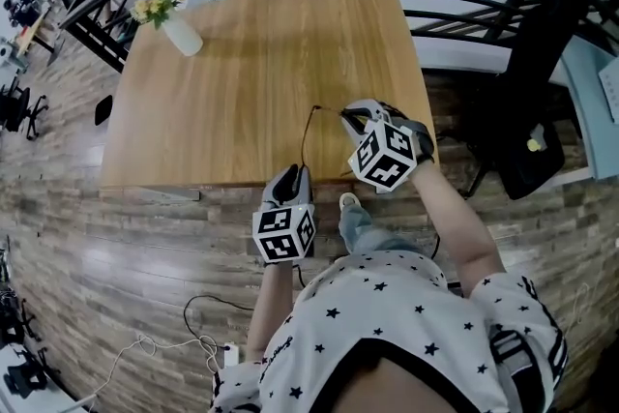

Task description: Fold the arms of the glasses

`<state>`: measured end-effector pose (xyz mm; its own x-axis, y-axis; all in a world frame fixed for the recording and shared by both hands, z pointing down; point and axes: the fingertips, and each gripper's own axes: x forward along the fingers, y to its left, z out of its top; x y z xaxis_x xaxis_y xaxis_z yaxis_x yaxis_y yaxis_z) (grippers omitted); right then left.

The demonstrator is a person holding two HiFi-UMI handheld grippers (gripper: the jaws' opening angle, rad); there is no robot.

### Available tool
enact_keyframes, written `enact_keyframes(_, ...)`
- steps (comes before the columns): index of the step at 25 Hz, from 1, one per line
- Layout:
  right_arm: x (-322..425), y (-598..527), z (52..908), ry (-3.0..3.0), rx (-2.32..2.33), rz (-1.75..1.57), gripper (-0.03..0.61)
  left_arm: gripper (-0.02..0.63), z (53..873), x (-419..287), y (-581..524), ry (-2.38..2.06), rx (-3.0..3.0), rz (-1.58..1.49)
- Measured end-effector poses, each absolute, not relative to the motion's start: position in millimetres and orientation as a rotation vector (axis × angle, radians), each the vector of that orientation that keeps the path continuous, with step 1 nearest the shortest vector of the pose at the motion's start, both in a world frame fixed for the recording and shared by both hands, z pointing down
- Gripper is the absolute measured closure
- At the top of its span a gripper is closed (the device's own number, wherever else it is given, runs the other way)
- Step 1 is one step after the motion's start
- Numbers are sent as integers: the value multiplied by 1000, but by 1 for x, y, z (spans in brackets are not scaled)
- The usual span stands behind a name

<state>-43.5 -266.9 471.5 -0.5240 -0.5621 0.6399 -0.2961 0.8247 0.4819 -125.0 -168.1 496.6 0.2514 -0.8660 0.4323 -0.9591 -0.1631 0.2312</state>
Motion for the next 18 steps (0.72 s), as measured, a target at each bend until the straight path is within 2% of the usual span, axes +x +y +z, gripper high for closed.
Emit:
enact_keyframes(10, -37, -225, 445, -2175, 677, -429, 558, 546, 489, -120, -140, -1667, 2117, 278)
enact_keyframes(18, -39, -204, 439, -2181, 687, -446, 558, 575, 487, -122, -128, -1683, 2124, 268)
